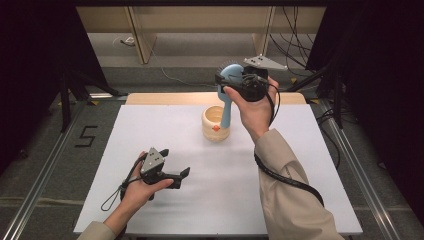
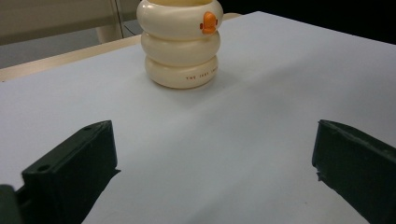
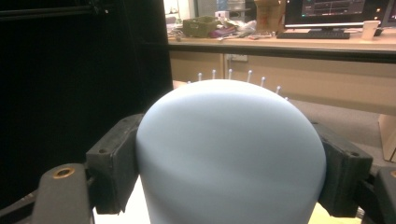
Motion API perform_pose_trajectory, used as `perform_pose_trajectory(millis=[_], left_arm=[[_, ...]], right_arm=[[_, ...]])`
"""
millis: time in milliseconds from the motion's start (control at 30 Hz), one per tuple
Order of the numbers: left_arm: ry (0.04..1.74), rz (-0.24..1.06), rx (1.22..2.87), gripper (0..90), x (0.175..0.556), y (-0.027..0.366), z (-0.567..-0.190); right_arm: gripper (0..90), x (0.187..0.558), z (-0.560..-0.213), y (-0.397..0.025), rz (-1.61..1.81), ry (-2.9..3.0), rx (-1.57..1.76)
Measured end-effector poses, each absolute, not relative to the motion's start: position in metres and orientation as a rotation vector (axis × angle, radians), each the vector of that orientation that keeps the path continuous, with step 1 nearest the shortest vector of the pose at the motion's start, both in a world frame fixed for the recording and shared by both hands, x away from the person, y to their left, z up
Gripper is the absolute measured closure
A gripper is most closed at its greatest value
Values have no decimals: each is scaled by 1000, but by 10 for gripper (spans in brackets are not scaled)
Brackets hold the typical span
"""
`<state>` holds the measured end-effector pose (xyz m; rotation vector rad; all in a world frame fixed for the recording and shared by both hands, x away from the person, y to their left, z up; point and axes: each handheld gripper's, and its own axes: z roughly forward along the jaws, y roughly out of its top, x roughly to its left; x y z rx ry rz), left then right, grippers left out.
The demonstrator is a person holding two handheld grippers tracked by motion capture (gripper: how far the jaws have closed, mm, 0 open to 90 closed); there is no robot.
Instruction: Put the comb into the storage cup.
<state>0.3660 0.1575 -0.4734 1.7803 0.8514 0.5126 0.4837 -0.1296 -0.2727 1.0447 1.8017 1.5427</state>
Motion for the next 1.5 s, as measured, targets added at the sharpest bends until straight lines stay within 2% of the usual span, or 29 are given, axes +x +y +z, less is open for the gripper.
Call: perform_pose_trajectory(millis=[1500], left_arm=[[851,514,1778,0,366,158,-474]], right_arm=[[221,502,-276,-122,1537,1757,1069]])
